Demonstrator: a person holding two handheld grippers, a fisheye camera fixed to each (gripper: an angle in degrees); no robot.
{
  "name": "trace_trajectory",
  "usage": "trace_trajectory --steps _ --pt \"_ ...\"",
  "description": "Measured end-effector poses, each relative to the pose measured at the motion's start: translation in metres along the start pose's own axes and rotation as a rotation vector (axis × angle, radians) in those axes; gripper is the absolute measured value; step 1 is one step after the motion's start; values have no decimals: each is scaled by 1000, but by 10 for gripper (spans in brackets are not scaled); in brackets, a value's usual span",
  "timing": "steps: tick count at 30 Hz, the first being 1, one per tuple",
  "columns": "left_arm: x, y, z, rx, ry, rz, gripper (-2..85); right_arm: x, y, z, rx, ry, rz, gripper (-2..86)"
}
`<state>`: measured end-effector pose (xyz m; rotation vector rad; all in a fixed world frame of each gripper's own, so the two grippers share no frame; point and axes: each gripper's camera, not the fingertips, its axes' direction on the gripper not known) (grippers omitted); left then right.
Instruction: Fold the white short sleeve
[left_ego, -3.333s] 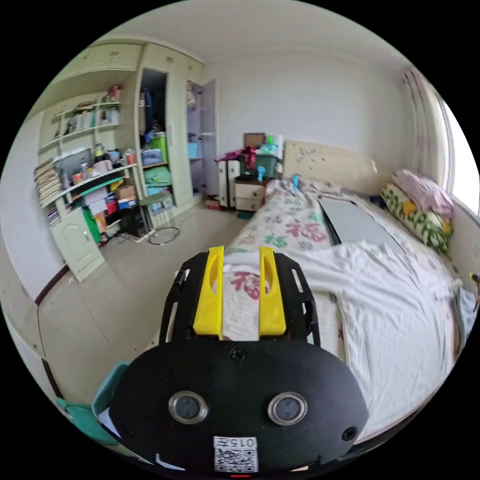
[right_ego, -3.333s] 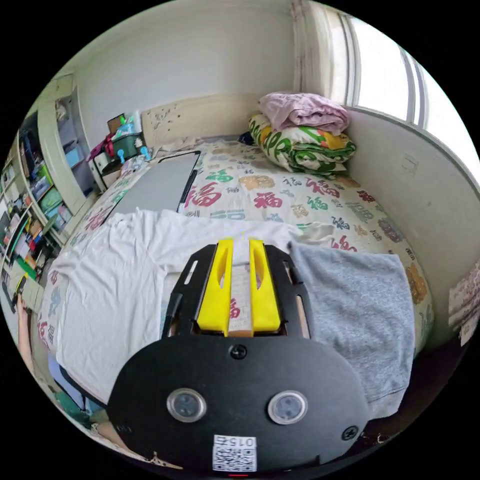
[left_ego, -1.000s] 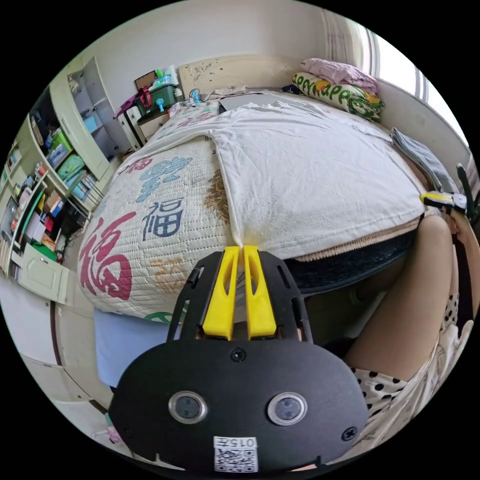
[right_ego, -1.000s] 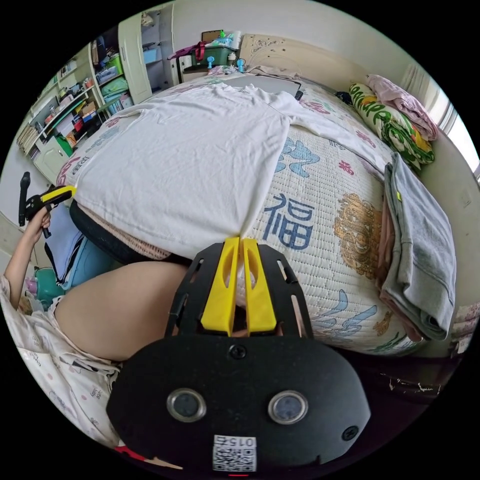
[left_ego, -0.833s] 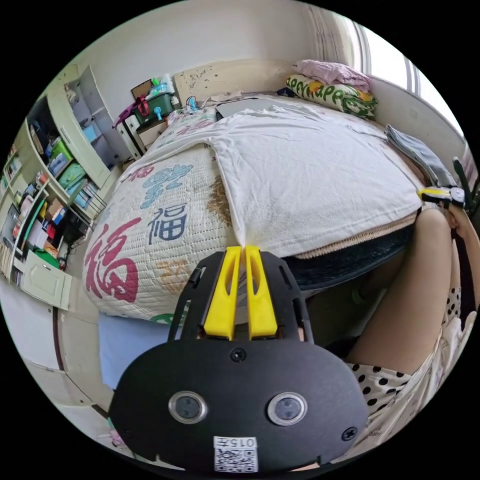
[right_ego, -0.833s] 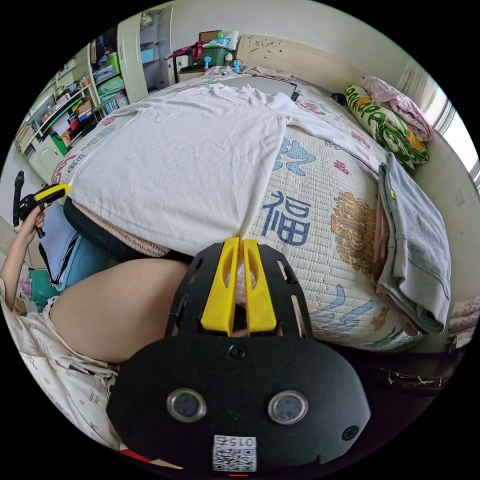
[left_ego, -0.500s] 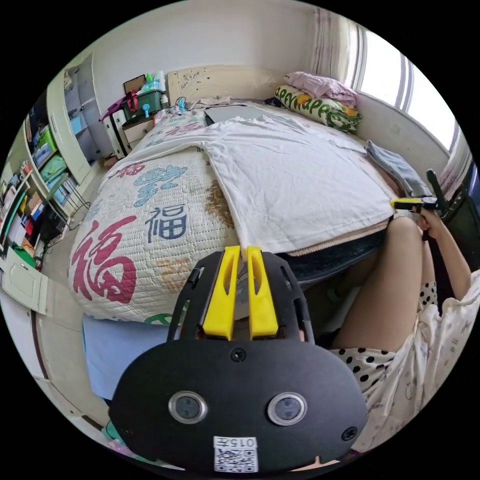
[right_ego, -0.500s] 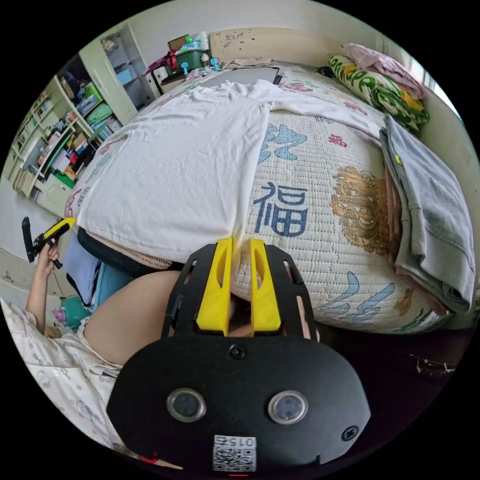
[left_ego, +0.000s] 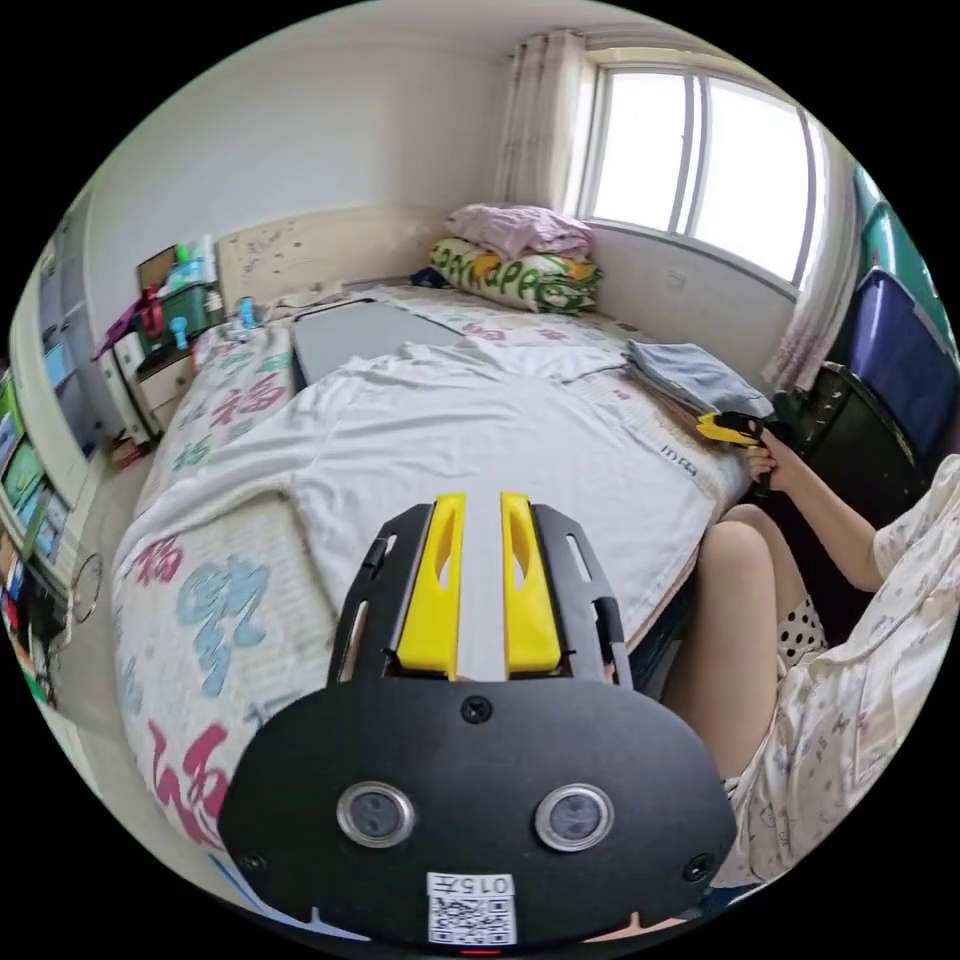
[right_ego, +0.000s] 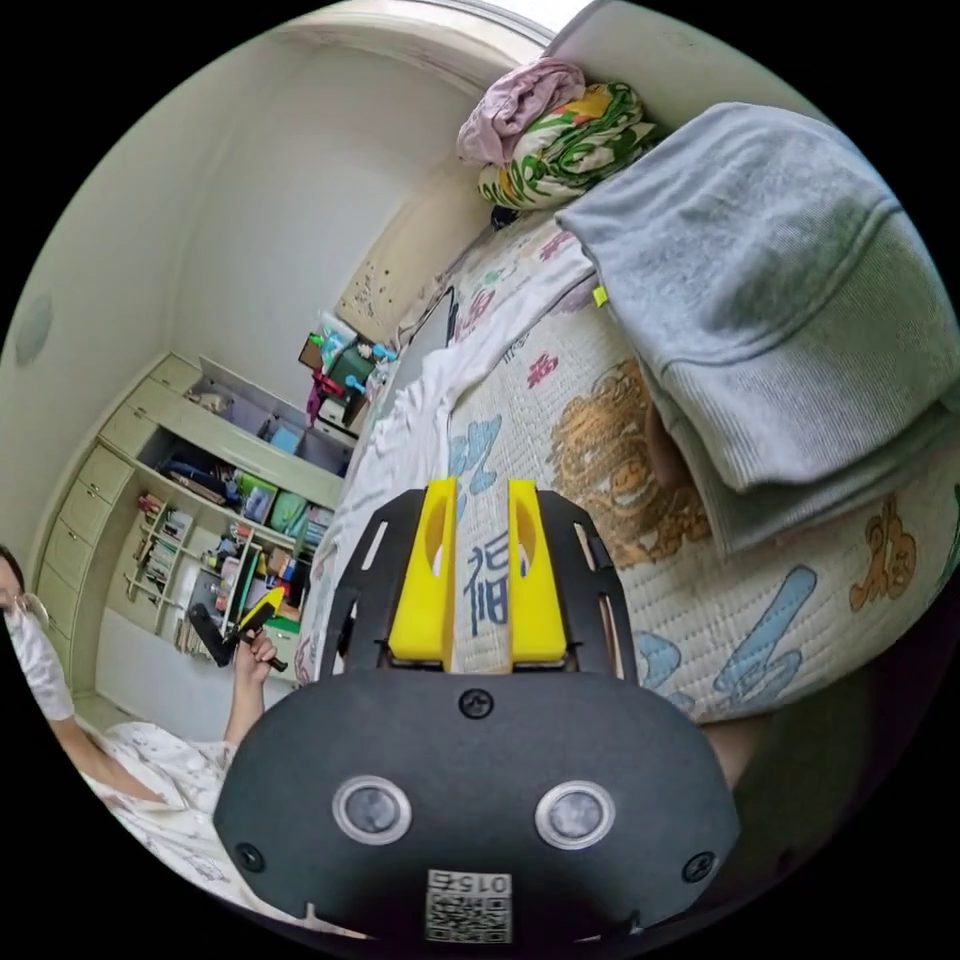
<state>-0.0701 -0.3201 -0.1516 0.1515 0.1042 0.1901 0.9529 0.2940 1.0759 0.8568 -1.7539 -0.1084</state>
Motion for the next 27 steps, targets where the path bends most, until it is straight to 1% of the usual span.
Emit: trace_trajectory --steps 2,3,5,6,8,11,14,19,22,23,24,26,27 --pt "5 -35 36 -22 81 47 64 -17 -68 25 66 -6 40 88" --pt "13 -55 60 -40 115 93 66 -20 -86 34 77 -6 52 89" --pt "25 -78 95 -81 134 160 70 -29 -160 83 110 -8 118 95" --pt "31 -89 117 -121 140 194 72 -31 -178 96 117 -8 135 97" --pt "36 -100 140 -160 149 238 78 -39 -243 151 144 4 201 103" --pt "30 -107 165 -211 175 259 82 -47 -308 215 188 47 271 107" --pt "13 -104 183 -278 206 238 84 -43 -345 264 267 68 358 112" --pt "-7 -105 178 -269 194 237 86 -40 -356 306 378 161 370 93" --pt "-9 -106 173 -268 166 281 99 -41 -351 319 333 264 342 46" --pt "-11 -106 172 -268 167 285 101 -50 -342 313 329 294 338 25" --pt "-15 -107 170 -268 173 287 105 -63 -335 308 342 298 306 21" --pt "-24 -108 168 -269 204 279 110 -161 -298 290 377 329 13 12" --pt "-32 -109 167 -270 223 263 110 -193 -283 287 369 328 -85 10"
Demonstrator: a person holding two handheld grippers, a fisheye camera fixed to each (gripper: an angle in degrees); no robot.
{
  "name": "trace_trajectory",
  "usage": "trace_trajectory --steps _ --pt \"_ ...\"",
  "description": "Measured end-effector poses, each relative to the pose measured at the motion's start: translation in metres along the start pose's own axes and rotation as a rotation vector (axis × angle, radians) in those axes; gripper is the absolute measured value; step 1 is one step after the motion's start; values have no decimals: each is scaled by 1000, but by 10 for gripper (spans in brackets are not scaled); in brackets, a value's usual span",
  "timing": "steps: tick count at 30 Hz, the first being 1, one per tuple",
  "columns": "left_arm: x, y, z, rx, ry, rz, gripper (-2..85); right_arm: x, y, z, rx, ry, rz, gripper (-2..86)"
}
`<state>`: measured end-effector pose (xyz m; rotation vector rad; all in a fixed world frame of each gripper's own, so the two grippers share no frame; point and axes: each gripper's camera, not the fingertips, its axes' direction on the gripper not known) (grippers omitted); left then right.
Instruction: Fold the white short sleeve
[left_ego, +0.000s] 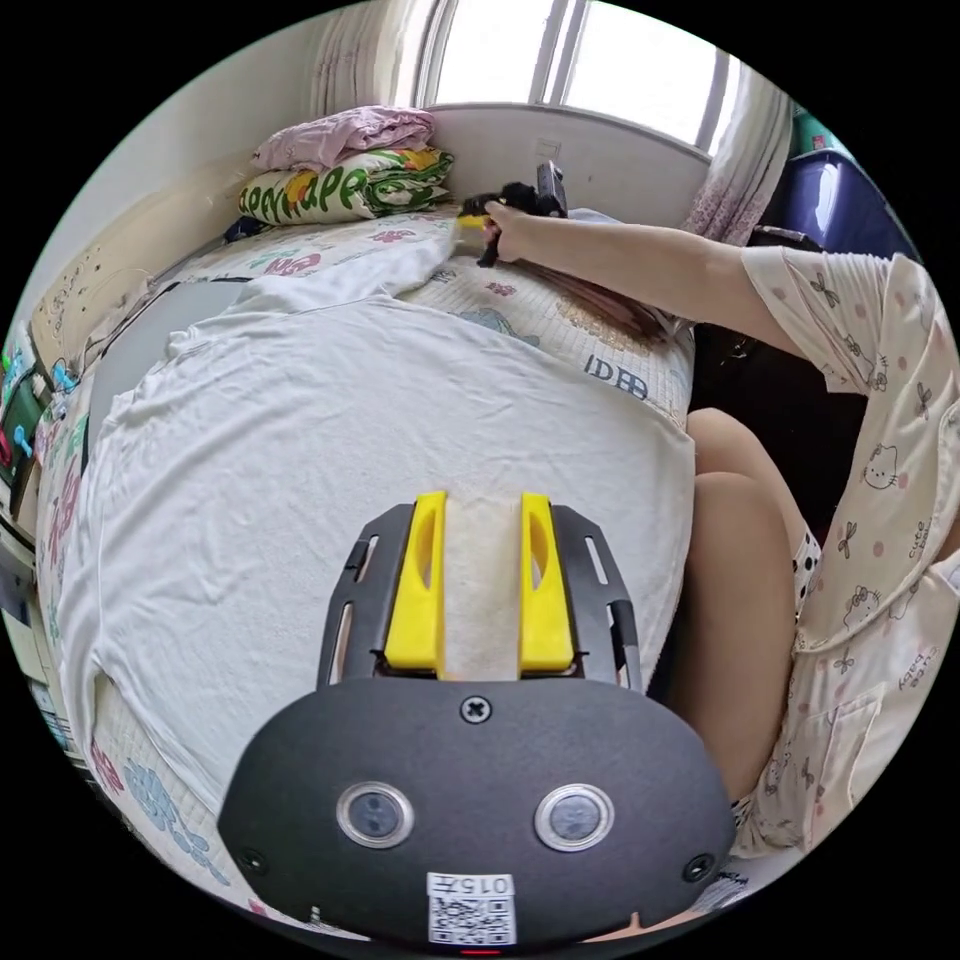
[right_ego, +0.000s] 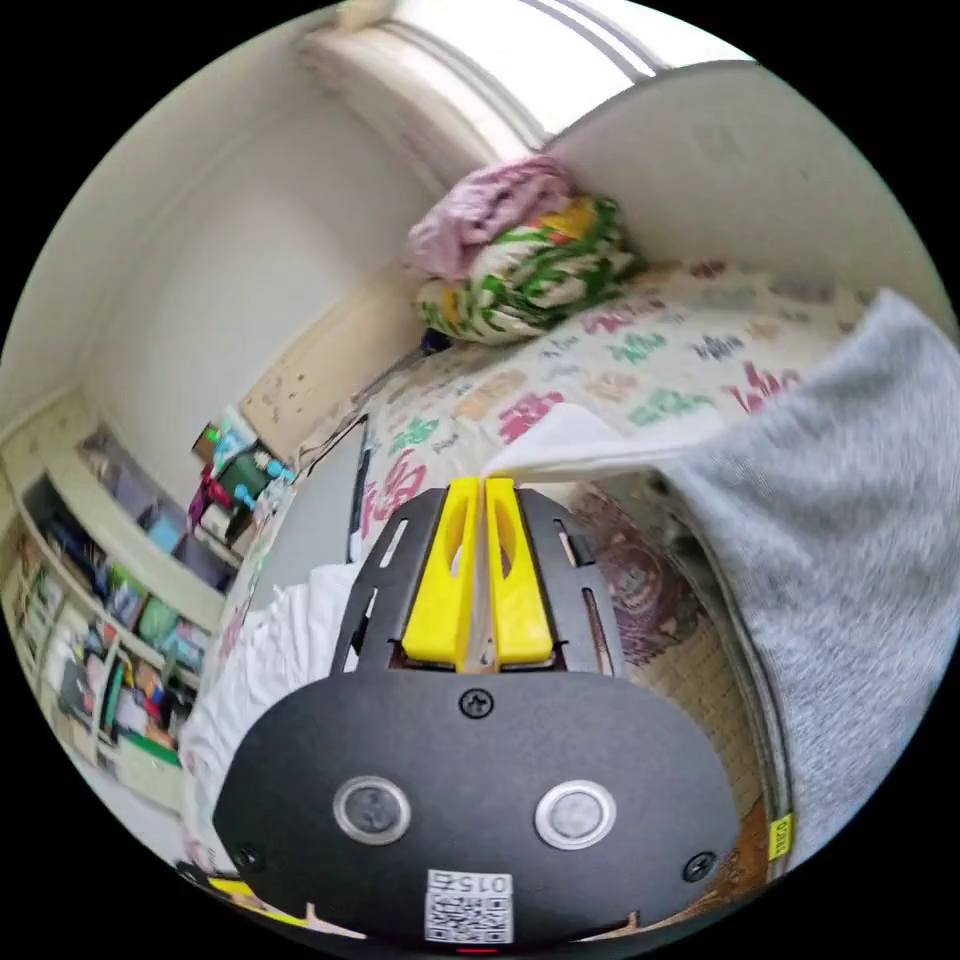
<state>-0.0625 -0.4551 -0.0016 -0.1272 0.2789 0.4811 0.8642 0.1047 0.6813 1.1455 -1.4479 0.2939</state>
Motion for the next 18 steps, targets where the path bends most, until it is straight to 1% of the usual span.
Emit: trace_trajectory --steps 2,3,5,6,8,10,11,13,14,16,18 --pt "-10 3 -4 4 26 -19 110 -103 76 -81 7 -180 -326 6" --pt "-15 5 -6 7 40 -28 110 -124 103 -101 -12 -234 -395 6" --pt "-22 9 -10 12 66 -41 110 -185 231 -154 -177 -384 -598 5" --pt "-29 13 -13 21 93 -58 111 -195 266 -160 -236 -393 -636 4" --pt "-42 22 -20 43 143 -118 112 -203 398 -173 -433 -358 -742 3" --pt "-54 36 -36 83 179 -188 113 -198 456 -189 -531 -281 -780 2" --pt "-61 46 -51 123 174 -228 114 -194 468 -215 -520 -231 -782 2" --pt "-72 59 -80 182 89 -293 115 -183 474 -253 -507 -249 -767 1" --pt "-75 60 -86 193 65 -307 115 -175 477 -265 -549 -243 -761 1" --pt "-83 50 -101 219 12 -327 117 -159 478 -281 -625 -233 -729 -1" --pt "-96 15 -112 248 -34 -322 122 -139 478 -310 -658 -282 -715 -1"
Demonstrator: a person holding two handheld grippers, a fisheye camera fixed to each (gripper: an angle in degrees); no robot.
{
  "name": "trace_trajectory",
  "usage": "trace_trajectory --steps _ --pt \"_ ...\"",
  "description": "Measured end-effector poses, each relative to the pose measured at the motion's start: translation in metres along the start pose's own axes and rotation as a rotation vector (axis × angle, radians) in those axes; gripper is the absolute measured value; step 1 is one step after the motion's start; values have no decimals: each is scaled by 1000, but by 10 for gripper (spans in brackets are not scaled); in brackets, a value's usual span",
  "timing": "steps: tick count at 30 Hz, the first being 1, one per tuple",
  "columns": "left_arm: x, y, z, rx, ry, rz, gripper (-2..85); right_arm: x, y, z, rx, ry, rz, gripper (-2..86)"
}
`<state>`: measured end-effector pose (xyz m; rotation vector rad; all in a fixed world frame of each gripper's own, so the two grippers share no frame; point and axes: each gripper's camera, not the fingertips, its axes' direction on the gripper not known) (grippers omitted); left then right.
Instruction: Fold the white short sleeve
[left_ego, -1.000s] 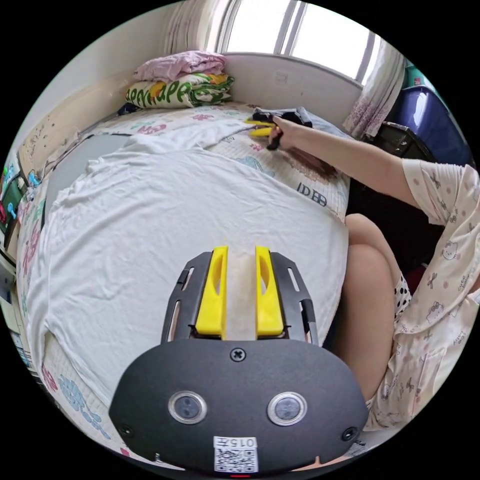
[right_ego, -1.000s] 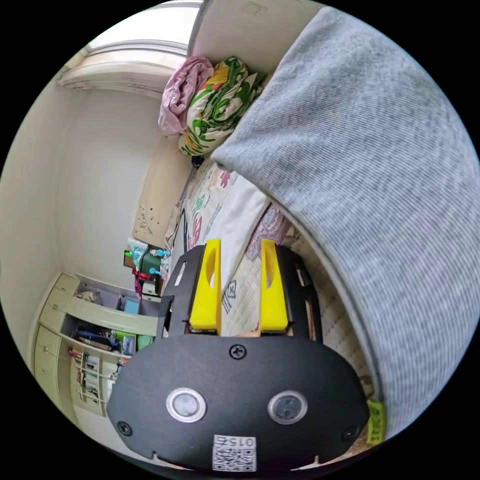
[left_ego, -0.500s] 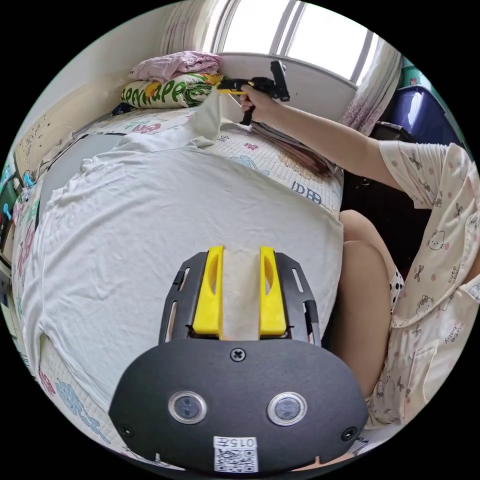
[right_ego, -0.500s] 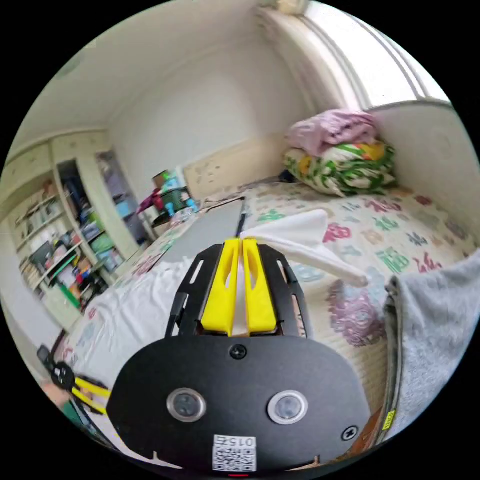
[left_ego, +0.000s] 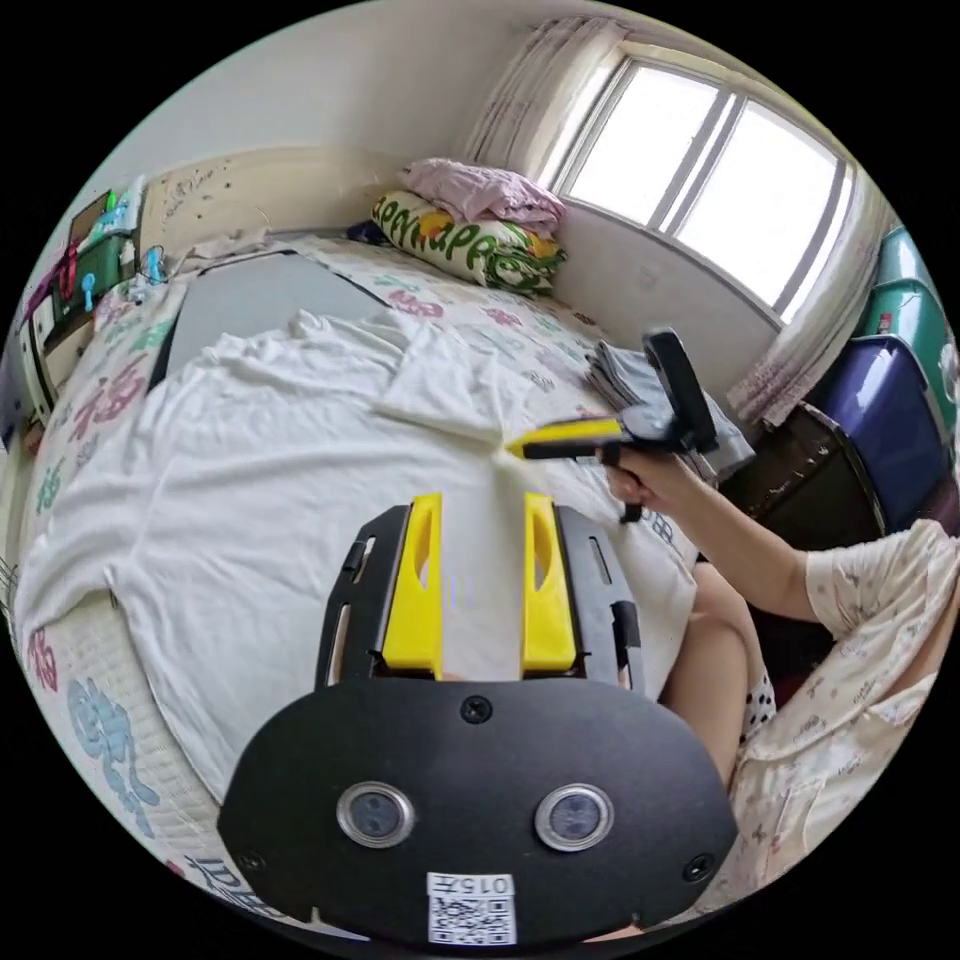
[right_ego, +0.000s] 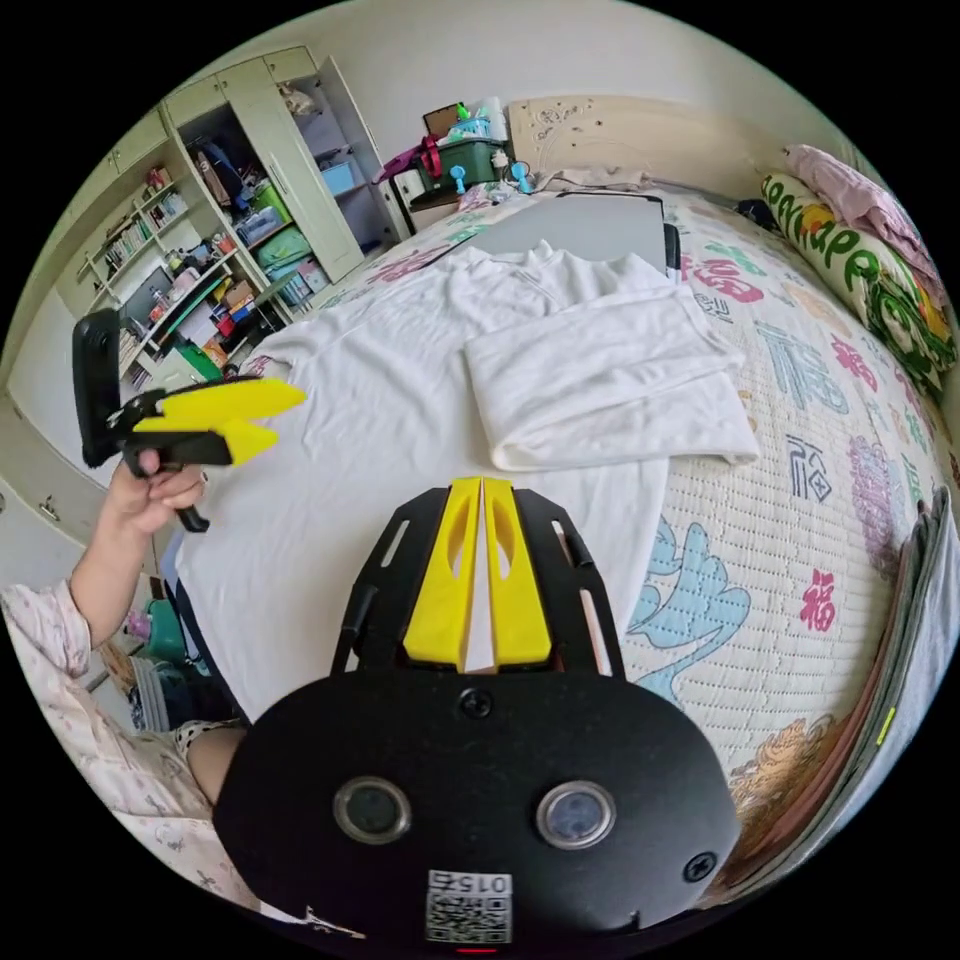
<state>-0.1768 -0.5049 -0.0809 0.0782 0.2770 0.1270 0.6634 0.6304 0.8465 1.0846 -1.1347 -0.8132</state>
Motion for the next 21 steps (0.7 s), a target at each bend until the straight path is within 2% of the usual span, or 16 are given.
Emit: trace_trajectory --steps 3,6,10,15,17,21 --pt "11 -65 20 24 -19 15 127 6 52 -64 23 -69 48 0" --pt "45 -132 67 8 -59 88 125 23 119 -144 153 -120 85 3" --pt "83 -195 149 -70 -41 106 115 86 180 -214 277 -246 194 8" --pt "105 -226 257 -247 -156 33 107 137 193 -257 260 -339 291 13" --pt "104 -221 263 -256 -219 -5 62 145 181 -284 248 -367 294 13" --pt "99 -189 201 -97 -166 -100 16 153 165 -324 247 -374 302 8"
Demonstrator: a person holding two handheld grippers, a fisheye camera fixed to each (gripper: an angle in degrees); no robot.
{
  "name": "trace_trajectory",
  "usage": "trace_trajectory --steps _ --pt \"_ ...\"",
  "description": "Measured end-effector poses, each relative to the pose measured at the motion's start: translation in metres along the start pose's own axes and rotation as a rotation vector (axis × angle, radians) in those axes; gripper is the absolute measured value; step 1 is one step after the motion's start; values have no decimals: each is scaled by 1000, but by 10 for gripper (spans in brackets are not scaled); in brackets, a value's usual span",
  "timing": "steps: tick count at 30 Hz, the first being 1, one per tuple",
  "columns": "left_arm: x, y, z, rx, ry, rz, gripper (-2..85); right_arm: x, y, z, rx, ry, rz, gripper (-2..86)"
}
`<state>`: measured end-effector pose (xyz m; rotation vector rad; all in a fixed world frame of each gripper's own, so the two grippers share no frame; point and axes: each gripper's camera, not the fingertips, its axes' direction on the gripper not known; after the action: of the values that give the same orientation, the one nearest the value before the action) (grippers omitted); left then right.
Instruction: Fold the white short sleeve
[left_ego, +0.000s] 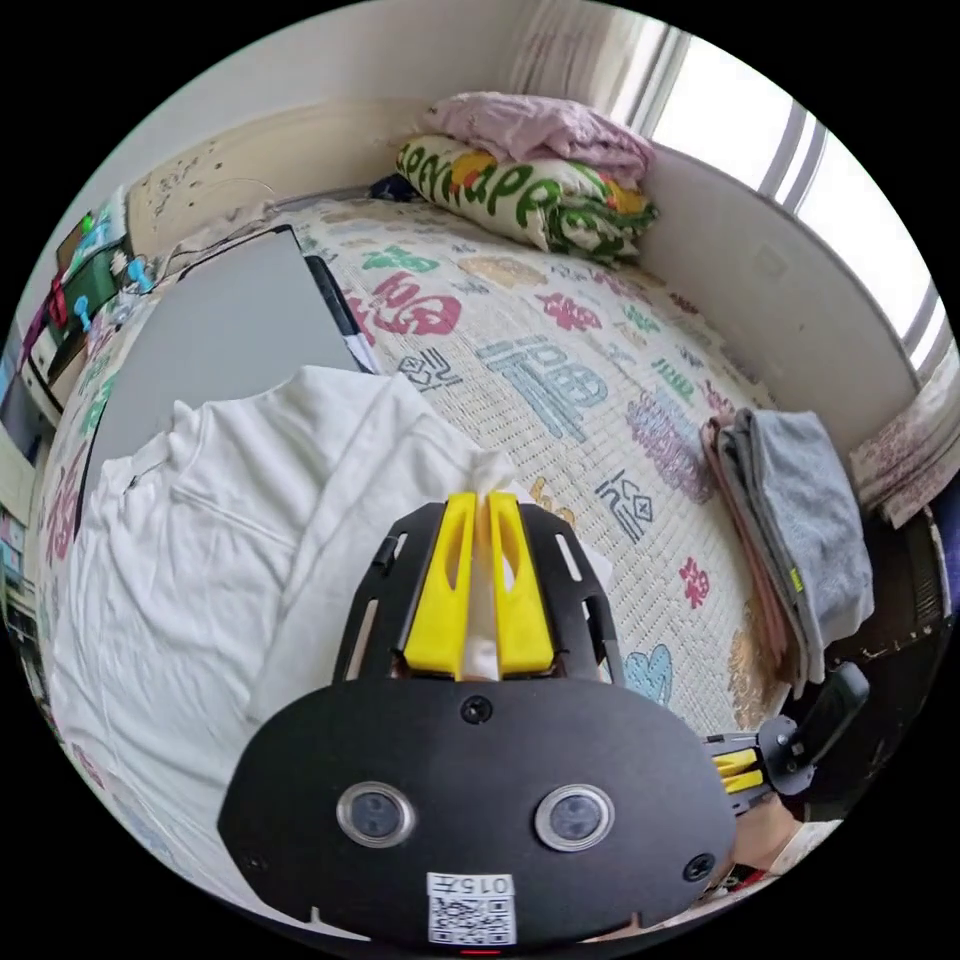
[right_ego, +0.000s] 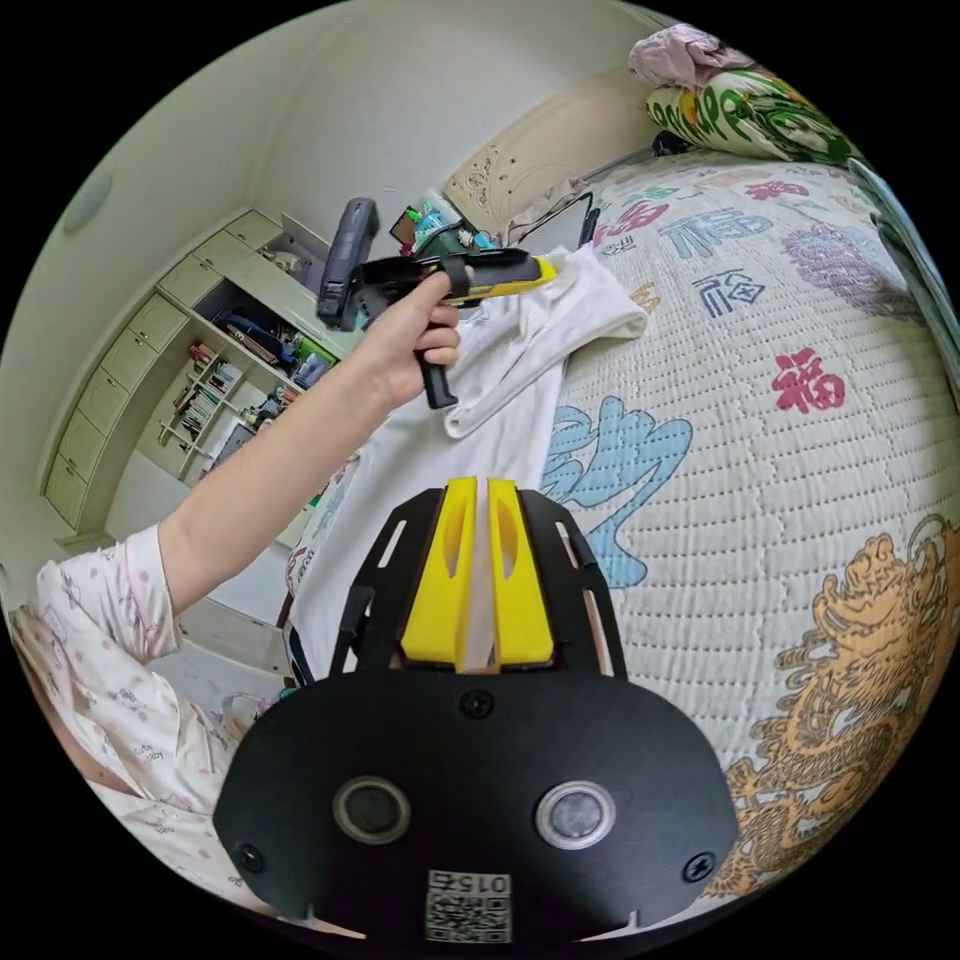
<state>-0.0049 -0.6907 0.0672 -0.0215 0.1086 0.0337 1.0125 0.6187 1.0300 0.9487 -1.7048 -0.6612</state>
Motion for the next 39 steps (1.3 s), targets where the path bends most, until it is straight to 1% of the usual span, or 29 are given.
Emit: trace_trajectory --steps 1,2,4,5,6,7,10,13,16,20,23,26,28,31,34,37,39 --pt "-3 10 -16 35 13 -9 14 -3 -7 -12 12 -3 7 7" --pt "-11 35 -51 115 38 -28 11 -5 -13 -24 29 -5 16 5" --pt "-32 107 -133 288 47 -70 7 -8 -23 -44 58 -20 24 4" --pt "-37 128 -153 323 43 -72 7 -9 -30 -58 78 -33 32 4" --pt "-47 171 -190 377 21 -74 6 -8 -33 -65 86 -41 39 3" --pt "-51 194 -207 394 1 -75 5 -5 -40 -79 104 -59 57 3" --pt "-68 327 -268 391 -107 -141 3 4 -56 -107 154 -94 100 2" --pt "-52 396 -282 357 -179 -128 1 7 -74 -123 194 -89 131 2" --pt "-11 462 -302 369 -321 -91 0 22 -87 -138 246 -128 177 2" --pt "15 501 -322 383 -344 -122 0 44 -109 -153 311 -197 217 3" --pt "54 527 -339 408 -431 -68 2 56 -134 -148 311 -208 238 4" --pt "82 548 -343 366 -427 -31 7 68 -159 -135 298 -211 250 6" --pt "93 561 -332 284 -393 -16 18 76 -173 -124 288 -212 250 9" --pt "92 570 -319 180 -381 -41 40 92 -191 -103 281 -214 251 16" --pt "81 589 -333 116 -410 -127 63 105 -202 -83 298 -216 227 30" --pt "73 601 -353 113 -479 -169 63 105 -230 -50 276 -154 156 44" --pt "66 591 -371 174 -591 -157 63 105 -255 -20 253 -93 102 51"
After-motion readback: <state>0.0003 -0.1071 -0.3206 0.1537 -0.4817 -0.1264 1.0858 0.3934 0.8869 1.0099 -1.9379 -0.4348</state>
